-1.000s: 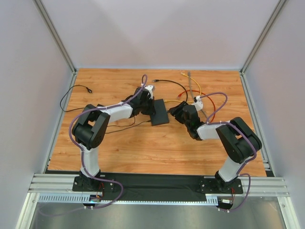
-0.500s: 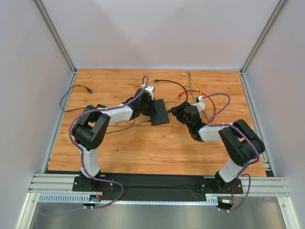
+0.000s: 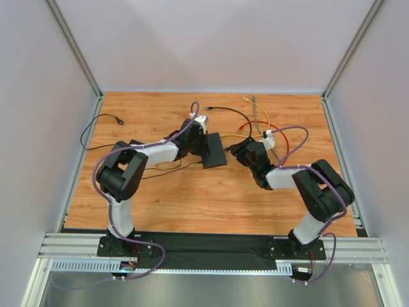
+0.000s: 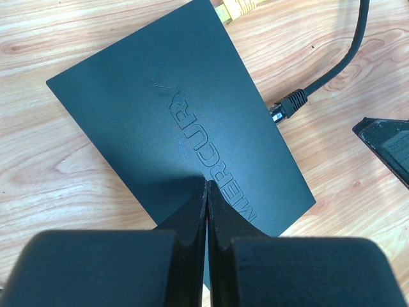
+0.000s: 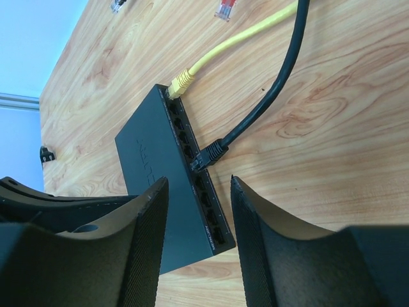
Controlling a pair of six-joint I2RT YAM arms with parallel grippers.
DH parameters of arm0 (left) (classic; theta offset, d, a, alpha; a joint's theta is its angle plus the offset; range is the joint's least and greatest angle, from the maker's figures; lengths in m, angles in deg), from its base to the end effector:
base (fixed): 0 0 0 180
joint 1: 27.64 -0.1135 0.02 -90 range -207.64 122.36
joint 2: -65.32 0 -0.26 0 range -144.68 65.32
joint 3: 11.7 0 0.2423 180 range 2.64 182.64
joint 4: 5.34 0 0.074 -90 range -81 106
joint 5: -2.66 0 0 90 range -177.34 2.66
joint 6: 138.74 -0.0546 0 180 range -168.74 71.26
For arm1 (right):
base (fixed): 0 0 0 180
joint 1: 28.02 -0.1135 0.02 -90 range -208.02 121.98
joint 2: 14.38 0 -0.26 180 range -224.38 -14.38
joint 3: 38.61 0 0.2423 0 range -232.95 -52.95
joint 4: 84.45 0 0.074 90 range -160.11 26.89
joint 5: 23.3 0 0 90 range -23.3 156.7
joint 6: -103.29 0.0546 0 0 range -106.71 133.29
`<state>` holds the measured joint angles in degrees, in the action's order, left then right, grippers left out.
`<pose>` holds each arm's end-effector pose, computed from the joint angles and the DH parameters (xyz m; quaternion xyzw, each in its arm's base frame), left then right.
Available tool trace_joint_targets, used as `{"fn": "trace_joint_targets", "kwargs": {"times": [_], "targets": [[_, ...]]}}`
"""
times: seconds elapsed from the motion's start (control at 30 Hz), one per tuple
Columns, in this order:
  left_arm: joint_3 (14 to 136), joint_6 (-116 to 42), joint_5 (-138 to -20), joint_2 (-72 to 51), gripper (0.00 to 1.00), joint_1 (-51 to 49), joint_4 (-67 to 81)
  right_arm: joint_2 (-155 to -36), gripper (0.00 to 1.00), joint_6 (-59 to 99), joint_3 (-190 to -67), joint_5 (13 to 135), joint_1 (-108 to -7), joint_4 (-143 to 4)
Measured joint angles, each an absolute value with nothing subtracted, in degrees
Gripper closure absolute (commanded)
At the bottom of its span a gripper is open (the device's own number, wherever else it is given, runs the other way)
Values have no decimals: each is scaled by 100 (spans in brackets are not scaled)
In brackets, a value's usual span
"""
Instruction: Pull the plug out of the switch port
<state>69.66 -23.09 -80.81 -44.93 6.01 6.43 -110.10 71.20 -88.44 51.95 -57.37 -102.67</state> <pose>0.3457 -0.2376 0.1568 0.0870 0.9034 -0.2511 0.3365 0.2917 0.1481 0.1393 0.2737 0.8060 0.2746 0.4473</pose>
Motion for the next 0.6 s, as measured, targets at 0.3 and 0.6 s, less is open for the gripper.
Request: {"fn": "trace_joint_targets", "kwargs": {"times": [0.3,0.6], "targets": [[6966,-2309,-8103,-4491,100,603,645,-11349,56,7514,-8861,5281,-5737,-10312],[6966,-2309,-8143,-4476,100,606,680,-11991,54,7942,-9093,5611,-5737,-10697]]}}
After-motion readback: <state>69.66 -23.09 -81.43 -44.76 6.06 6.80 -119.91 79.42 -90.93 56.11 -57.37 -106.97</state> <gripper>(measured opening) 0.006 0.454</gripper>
